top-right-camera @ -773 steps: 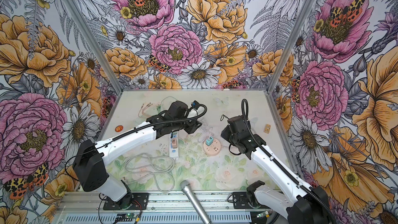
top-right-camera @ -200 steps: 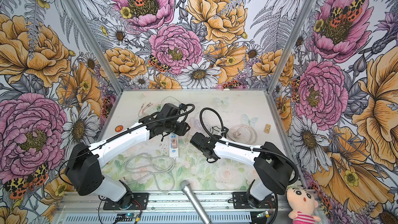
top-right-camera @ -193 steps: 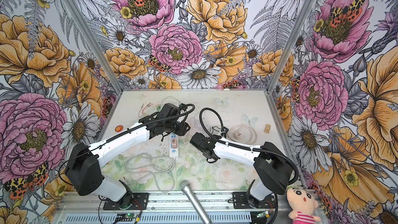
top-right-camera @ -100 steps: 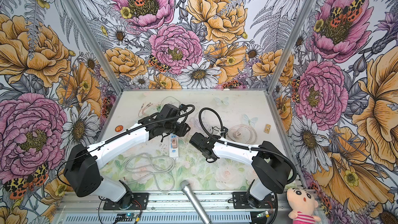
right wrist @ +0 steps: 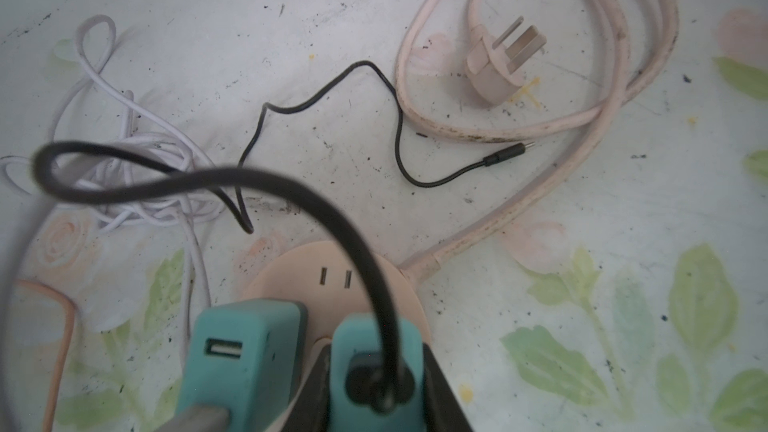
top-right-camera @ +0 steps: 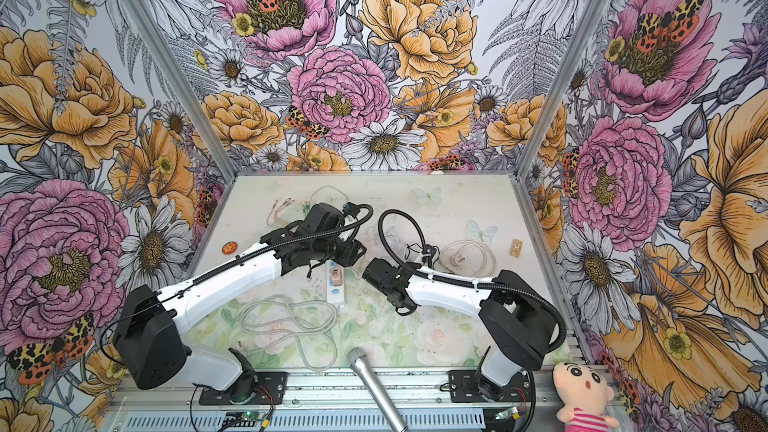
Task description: Insert the plug
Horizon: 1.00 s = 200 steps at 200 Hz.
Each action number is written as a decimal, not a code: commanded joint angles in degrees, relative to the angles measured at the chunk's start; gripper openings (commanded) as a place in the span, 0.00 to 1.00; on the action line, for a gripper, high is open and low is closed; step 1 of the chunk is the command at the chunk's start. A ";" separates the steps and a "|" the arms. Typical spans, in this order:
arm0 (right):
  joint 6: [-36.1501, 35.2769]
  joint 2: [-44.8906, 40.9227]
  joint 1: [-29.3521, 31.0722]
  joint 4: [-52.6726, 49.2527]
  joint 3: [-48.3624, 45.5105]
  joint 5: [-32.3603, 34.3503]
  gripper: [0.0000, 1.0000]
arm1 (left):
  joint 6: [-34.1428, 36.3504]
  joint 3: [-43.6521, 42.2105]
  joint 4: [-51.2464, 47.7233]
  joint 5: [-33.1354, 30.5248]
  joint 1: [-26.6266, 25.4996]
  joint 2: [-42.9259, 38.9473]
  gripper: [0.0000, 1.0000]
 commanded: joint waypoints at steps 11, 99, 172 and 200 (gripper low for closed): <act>-5.29 3.04 0.15 -3.94 -0.15 -4.99 0.00 | -0.80 -1.28 0.35 -0.90 -0.56 -2.85 0.53; -17.44 2.14 -0.21 -3.39 -3.35 -7.26 0.00 | -2.93 -1.59 0.32 -2.46 -1.80 -4.20 0.53; -15.18 -0.46 0.11 4.23 -12.73 -11.94 0.00 | -4.31 -1.88 -0.48 -5.75 -5.96 -5.16 0.53; -17.31 2.04 0.12 5.34 -12.76 -14.65 0.00 | -5.89 -1.73 -2.28 -8.28 -6.05 -5.35 0.53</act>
